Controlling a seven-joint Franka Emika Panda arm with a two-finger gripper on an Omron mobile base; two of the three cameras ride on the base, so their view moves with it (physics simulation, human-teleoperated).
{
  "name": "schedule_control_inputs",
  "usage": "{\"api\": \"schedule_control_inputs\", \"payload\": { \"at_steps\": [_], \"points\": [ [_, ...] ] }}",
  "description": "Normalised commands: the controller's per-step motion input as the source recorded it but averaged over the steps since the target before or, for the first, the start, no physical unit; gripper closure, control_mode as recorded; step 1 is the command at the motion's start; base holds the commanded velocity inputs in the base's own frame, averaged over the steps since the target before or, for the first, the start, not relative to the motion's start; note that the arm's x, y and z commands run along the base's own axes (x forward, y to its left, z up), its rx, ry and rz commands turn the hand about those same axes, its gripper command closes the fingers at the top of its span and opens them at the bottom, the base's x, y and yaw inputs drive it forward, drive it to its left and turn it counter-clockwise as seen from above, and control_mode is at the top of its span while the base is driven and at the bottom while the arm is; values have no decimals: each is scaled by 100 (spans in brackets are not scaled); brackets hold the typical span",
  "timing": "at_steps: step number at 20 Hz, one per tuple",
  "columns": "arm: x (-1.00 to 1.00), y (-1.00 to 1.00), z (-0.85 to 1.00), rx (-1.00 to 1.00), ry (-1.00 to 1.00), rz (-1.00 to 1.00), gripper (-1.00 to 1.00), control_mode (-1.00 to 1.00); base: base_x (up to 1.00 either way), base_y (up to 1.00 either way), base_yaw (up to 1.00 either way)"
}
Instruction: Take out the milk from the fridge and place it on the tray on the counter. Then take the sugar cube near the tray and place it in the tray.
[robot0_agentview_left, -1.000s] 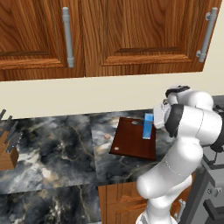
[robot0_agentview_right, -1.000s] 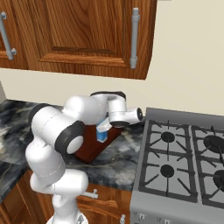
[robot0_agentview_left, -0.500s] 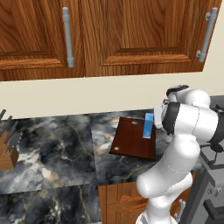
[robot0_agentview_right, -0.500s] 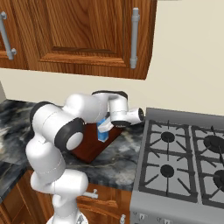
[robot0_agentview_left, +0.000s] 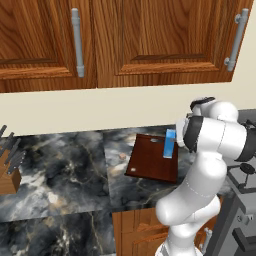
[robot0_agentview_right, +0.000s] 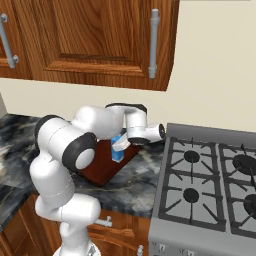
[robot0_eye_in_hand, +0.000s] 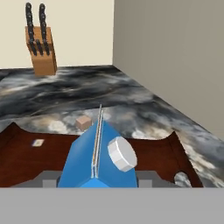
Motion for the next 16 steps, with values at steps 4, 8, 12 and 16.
{"api": "schedule_control_inputs", "payload": {
  "at_steps": [4,8,12,16],
  "points": [
    [-7,13,-26,0,-6,0,-100,-100,0,0,0],
    [-11,5,-2,0,-9,0,-100,-100,0,0,0],
    [-19,2,1,0,-5,0,-100,-100,0,0,0],
    [-25,0,0,0,-8,0,-100,-100,0,0,0]
  ]
}}
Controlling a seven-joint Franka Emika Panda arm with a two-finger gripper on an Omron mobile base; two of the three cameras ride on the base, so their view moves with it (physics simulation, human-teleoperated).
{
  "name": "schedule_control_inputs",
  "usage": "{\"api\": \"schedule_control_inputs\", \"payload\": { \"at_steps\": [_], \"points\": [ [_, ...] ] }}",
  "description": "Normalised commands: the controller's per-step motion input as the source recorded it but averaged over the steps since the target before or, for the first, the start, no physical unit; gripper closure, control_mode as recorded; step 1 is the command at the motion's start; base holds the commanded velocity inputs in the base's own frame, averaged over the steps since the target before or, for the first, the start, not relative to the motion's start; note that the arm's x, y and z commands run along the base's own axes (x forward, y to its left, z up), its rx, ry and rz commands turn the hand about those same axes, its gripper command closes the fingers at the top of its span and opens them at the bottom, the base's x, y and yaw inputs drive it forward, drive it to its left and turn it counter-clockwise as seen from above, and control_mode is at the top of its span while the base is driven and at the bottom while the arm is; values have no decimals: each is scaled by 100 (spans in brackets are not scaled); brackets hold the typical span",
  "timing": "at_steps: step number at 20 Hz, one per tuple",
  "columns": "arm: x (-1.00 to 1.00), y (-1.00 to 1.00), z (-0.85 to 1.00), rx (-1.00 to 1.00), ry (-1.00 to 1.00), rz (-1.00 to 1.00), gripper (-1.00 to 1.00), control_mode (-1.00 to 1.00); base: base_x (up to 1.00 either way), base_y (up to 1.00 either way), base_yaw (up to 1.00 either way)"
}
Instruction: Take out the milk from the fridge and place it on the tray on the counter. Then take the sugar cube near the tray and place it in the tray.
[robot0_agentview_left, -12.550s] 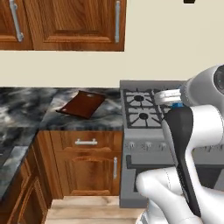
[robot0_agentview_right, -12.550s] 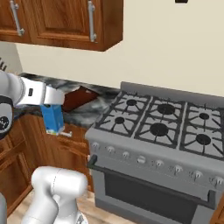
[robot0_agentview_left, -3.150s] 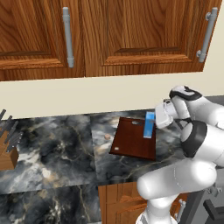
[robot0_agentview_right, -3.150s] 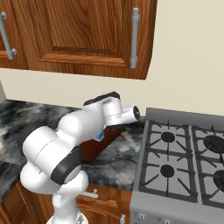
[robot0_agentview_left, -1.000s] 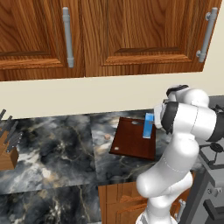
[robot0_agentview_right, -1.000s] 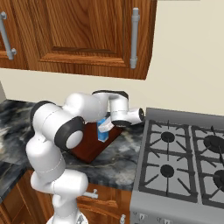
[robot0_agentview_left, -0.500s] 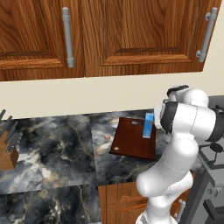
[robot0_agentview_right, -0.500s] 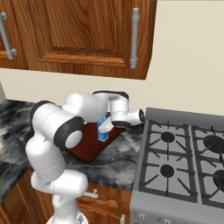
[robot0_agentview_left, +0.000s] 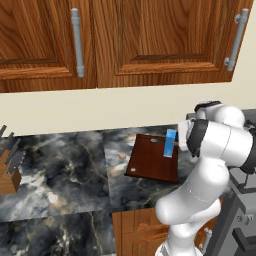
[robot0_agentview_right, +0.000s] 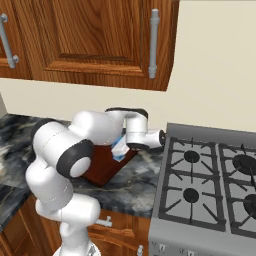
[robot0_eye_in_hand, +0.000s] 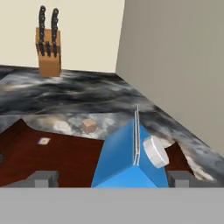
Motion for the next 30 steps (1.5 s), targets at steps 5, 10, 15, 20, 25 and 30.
{"api": "schedule_control_inputs", "payload": {
  "at_steps": [5,10,15,20,25,30],
  "points": [
    [-19,1,0,0,-11,0,-100,-100,0,0,0],
    [5,-1,0,0,-7,0,-100,-100,0,0,0],
    [28,-10,0,0,0,0,-100,-100,0,0,0],
    [30,-21,0,2,0,-1,-100,-100,0,0,0],
    [0,-25,1,4,-1,0,-100,-100,0,0,0],
    [0,-19,0,2,0,0,-100,-100,0,0,0]
  ]
}}
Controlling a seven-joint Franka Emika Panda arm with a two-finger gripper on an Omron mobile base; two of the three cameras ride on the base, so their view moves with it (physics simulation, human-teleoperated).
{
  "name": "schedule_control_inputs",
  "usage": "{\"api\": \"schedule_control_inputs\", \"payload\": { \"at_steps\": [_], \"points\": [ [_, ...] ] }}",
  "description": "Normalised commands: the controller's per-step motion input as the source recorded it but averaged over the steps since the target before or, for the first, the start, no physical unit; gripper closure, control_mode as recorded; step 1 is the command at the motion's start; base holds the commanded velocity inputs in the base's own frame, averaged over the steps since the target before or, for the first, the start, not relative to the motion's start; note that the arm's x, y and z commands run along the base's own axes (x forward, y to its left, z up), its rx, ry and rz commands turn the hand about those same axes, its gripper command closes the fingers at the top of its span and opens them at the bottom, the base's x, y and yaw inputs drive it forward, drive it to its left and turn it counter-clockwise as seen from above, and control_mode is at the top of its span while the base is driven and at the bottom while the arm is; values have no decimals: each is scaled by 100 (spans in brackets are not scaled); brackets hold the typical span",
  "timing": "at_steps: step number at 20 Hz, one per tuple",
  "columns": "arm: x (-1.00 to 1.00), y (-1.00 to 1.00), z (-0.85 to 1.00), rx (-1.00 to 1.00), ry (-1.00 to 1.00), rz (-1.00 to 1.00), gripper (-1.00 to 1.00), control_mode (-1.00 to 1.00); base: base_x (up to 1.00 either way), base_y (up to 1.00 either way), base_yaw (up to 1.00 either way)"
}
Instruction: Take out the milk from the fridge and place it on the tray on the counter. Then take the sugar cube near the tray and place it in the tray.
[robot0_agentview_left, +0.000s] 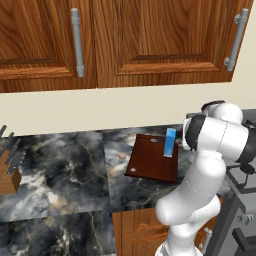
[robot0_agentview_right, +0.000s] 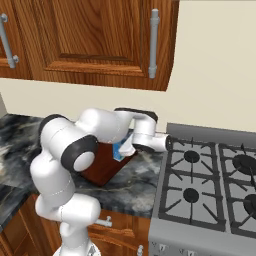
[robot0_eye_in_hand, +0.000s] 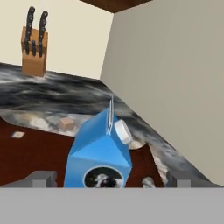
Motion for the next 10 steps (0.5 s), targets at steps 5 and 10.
{"api": "schedule_control_inputs", "payload": {
  "at_steps": [5,10],
  "points": [
    [-5,-35,6,8,-2,0,-100,-100,0,0,0],
    [-70,-4,9,2,-24,0,-100,-100,0,0,0]
  ]
}}
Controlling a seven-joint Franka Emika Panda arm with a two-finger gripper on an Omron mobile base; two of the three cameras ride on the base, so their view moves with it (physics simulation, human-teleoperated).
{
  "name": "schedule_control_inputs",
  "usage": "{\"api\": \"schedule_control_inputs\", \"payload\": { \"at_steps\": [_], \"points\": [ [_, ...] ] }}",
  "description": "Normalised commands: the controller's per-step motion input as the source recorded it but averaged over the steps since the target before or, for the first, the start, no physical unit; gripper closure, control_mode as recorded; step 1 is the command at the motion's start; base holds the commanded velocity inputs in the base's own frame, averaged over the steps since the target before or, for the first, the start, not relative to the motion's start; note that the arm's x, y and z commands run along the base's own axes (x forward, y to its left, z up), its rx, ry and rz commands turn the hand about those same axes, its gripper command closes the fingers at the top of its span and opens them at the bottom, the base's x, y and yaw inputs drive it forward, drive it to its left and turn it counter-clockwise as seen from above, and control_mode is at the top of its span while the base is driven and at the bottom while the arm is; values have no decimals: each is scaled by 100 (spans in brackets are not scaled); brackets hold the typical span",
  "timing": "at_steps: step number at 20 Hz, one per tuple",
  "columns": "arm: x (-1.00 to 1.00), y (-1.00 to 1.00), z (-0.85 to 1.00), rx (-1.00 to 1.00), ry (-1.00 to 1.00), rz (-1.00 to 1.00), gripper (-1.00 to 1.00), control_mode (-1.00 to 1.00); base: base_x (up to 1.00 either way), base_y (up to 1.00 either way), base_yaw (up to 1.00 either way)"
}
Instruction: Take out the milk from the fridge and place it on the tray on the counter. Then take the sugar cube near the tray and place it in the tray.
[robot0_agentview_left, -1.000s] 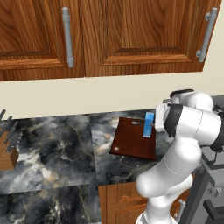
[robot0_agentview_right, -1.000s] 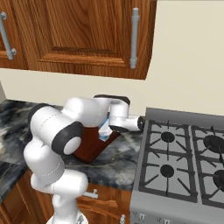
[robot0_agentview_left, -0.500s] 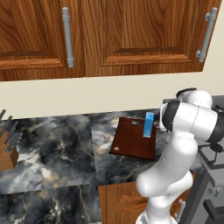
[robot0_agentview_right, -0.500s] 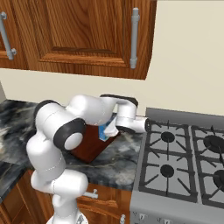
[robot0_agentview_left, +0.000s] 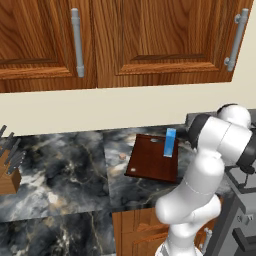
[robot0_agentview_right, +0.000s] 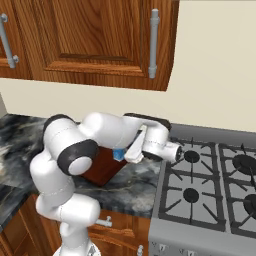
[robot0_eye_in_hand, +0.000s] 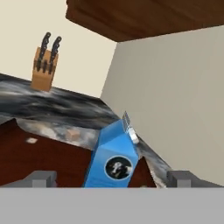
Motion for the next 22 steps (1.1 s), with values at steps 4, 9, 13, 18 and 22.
{"api": "schedule_control_inputs", "payload": {
  "at_steps": [4,9,13,18,22],
  "points": [
    [-97,8,24,-1,-24,-5,-100,-100,0,0,0],
    [-91,21,62,-5,0,-13,-100,-100,0,0,0],
    [-89,6,72,-6,9,-16,-100,-100,0,0,0],
    [-75,13,59,-8,17,-17,-100,-100,0,0,0],
    [-54,35,46,-4,7,-18,-100,-100,0,0,0]
  ]
}}
